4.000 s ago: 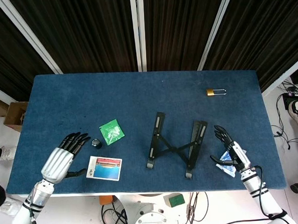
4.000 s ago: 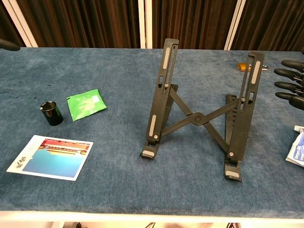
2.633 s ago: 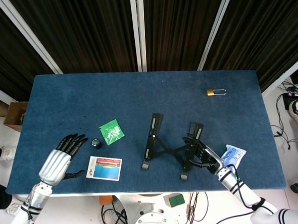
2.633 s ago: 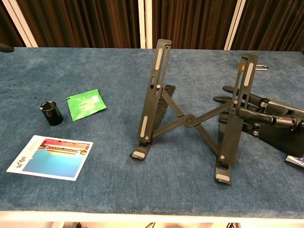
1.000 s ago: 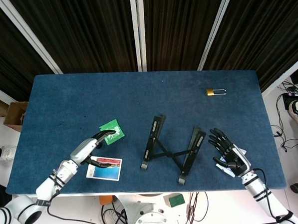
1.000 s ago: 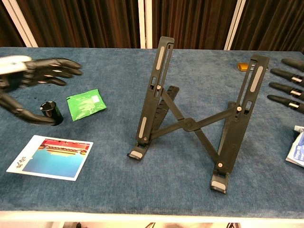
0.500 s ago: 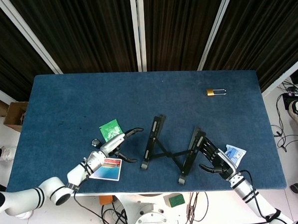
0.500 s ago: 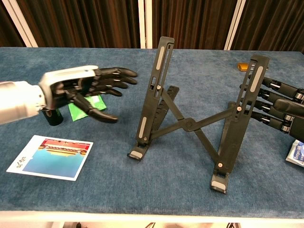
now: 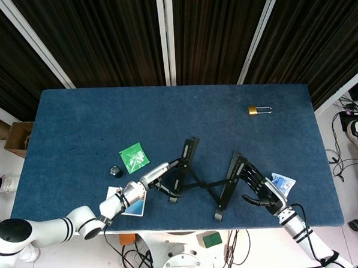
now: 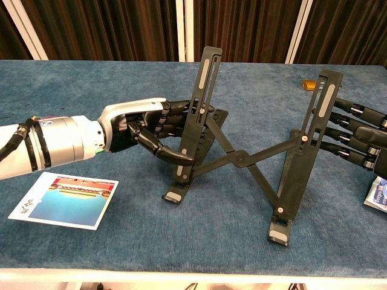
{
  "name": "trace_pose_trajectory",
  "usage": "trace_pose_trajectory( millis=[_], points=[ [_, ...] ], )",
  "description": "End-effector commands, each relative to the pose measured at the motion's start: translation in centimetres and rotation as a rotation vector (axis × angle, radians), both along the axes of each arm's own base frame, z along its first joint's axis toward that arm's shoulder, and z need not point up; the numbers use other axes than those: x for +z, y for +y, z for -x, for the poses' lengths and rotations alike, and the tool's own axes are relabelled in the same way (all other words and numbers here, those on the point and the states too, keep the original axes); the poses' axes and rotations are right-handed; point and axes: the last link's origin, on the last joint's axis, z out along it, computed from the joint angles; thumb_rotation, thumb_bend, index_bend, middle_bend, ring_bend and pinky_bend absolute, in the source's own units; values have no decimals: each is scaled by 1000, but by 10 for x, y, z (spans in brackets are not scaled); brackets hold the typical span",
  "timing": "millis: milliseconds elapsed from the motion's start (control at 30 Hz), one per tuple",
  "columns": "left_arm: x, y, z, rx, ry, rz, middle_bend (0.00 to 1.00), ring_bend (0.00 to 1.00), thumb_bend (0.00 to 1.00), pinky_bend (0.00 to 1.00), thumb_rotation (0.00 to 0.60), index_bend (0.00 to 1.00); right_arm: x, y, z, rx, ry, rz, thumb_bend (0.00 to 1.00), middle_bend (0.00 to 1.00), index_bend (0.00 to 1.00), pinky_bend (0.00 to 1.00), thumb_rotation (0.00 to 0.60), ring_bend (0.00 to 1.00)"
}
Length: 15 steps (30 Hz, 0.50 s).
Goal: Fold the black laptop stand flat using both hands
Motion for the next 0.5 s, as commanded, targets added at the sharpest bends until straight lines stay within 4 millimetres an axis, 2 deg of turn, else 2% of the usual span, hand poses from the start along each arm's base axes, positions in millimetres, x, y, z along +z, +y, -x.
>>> trace_pose_trajectory(
  millis=[33,500],
  points=[
    [0,1,1,5,6,-1,148,209,117,112,600,98,0,0,0,0,-3,0,183,17,0,0,600,0],
    [12,-1,3,21,5,-18,118,434,117,163,600,96,1,1,1,8,-15,4,183,16,0,0,600,0]
  ],
)
